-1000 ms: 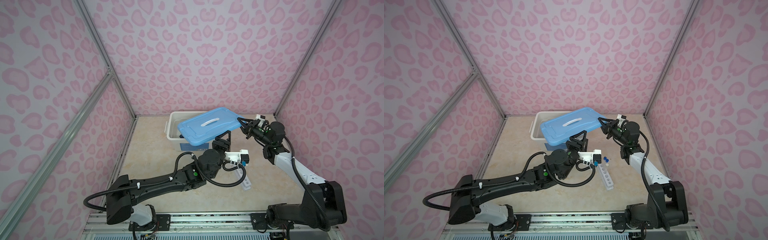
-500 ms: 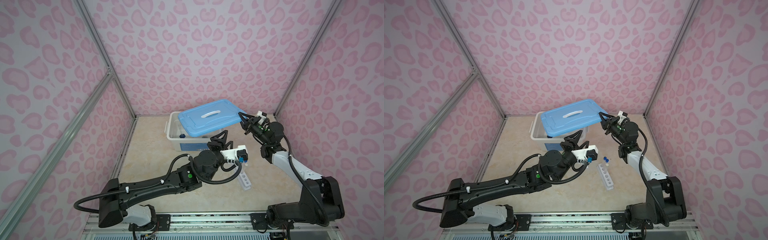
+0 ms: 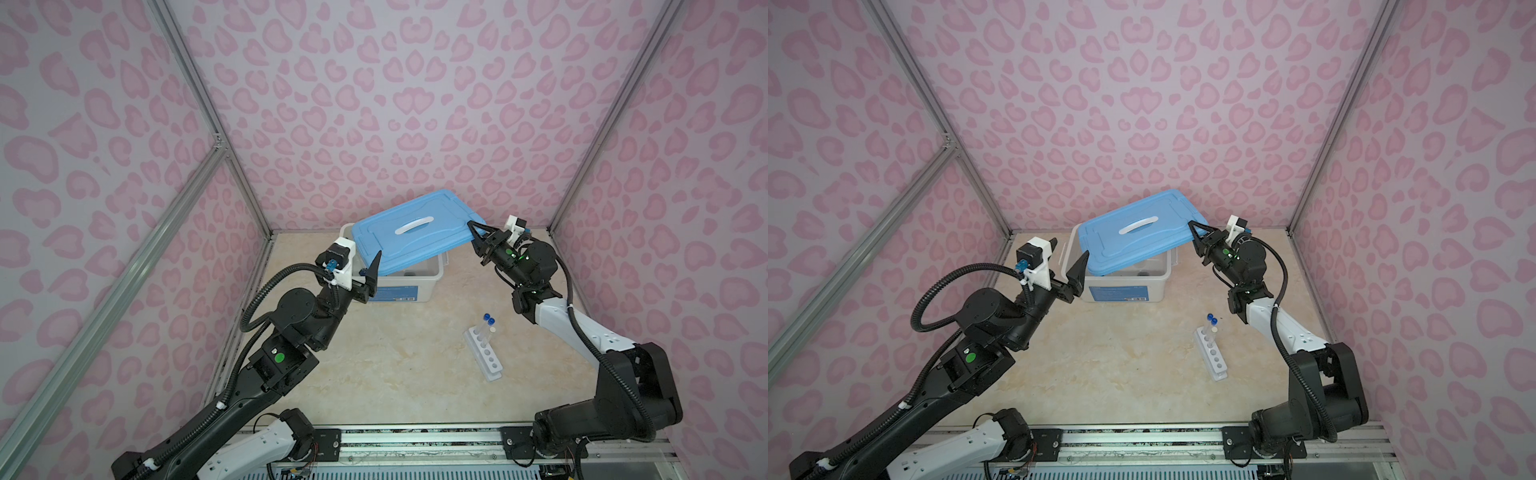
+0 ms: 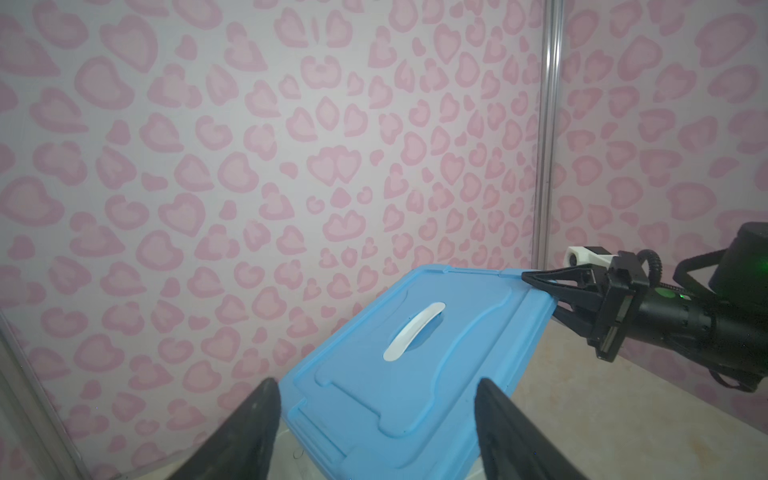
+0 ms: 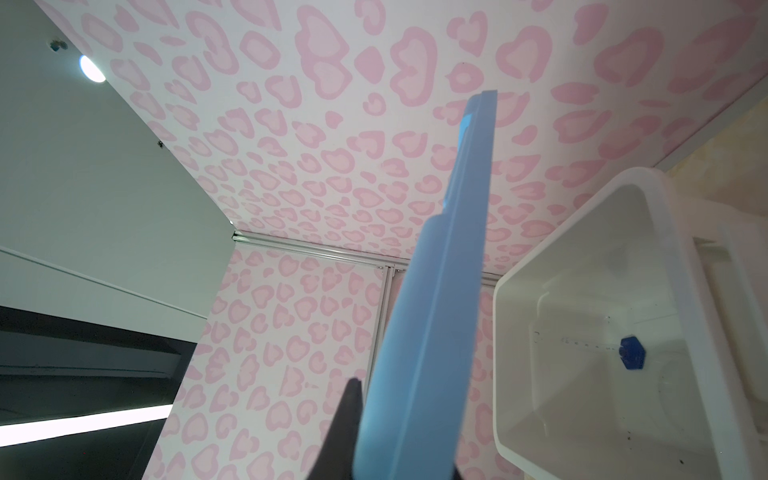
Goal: Organize the chemistry lab equipment
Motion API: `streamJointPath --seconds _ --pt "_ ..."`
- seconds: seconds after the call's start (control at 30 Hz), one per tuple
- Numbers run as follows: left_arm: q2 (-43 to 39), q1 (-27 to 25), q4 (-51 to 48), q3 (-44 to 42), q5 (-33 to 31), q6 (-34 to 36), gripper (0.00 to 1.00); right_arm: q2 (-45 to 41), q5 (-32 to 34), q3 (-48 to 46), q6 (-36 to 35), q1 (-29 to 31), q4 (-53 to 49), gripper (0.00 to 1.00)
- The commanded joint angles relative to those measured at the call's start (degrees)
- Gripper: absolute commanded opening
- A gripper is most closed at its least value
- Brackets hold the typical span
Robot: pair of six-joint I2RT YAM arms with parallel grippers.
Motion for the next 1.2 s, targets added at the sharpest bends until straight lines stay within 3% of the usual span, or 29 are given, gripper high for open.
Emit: streamJointPath --seconds 0.0,0.2,0.47,0.73,1.17 --pt "-1.68 5.87 -7.30 -0.92 2.47 -14.78 0.75 3.19 3.03 0.80 -0.97 2.55 9.45 0.00" --pt "-4.33 18.14 -10.31 -3.56 9.46 -25.20 0.75 12.42 7.93 3.09 1.14 7.97 20.09 0.00" --pt "-4.50 26.10 -11.82 -4.98 15.49 -28.30 0.75 17.15 14.77 4.50 -3.76 11.56 18.83 0.00" --pt "-3.66 29.37 -10.70 -6.57 18.70 -29.50 0.74 15.01 20.15 2.75 -10.09 13.49 11.85 0.00" --pt "-2.98 30.14 -10.99 -6.49 19.48 -28.41 0.74 17.28 23.80 1.48 -10.78 15.24 12.02 0.00"
